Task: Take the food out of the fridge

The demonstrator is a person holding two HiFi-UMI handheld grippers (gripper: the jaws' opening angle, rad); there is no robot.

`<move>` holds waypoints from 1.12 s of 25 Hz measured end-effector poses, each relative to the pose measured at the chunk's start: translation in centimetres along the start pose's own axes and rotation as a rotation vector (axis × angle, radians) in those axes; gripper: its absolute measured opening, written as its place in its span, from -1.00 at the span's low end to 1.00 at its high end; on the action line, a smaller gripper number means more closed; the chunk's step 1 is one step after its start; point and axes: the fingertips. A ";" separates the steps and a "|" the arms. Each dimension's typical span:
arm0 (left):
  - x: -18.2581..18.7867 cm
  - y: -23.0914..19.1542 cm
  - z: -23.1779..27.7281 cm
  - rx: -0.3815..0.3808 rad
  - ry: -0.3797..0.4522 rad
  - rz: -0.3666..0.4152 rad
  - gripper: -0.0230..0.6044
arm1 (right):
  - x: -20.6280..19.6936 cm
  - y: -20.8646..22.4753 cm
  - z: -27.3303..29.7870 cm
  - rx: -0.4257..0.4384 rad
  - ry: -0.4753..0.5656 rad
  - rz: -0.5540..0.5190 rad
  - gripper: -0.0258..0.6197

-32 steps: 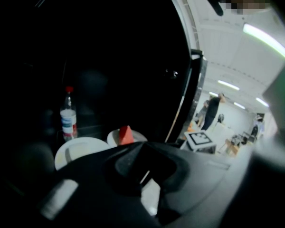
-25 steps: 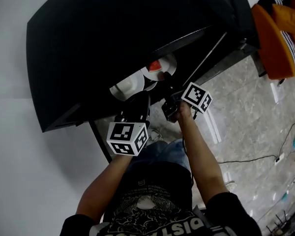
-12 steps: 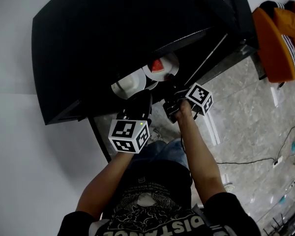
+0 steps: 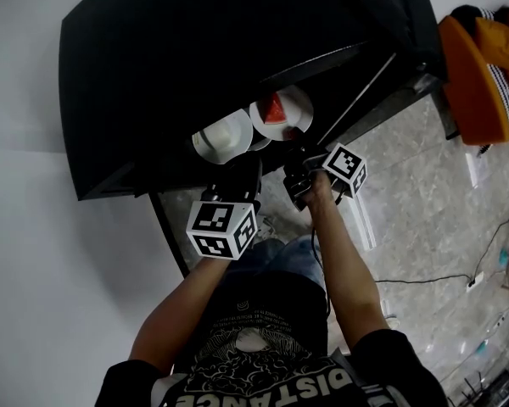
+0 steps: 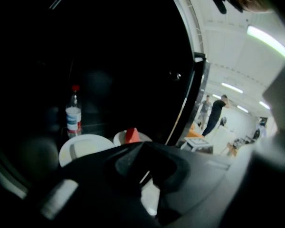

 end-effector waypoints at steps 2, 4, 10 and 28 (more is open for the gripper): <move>0.1 0.1 -0.4 0.001 0.001 0.003 -0.92 | 0.0 0.0 0.4 -0.002 0.002 0.012 -0.89; 0.1 0.0 -0.5 0.003 0.003 0.005 -0.92 | 0.1 0.2 0.5 -0.010 0.006 0.022 -0.89; 0.6 0.0 -1.1 0.019 0.017 0.002 -0.92 | 0.3 0.5 -0.3 -0.026 0.018 0.057 -0.89; 3.2 0.0 -2.8 0.002 0.097 0.019 -0.92 | -2.3 -5.0 -7.3 0.001 -0.019 0.017 -0.89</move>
Point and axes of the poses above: the fingertips, and each gripper's own axes: z forward along the fingers, y to its right, x out of its top, and after that the axes turned 3 degrees about z, right-handed
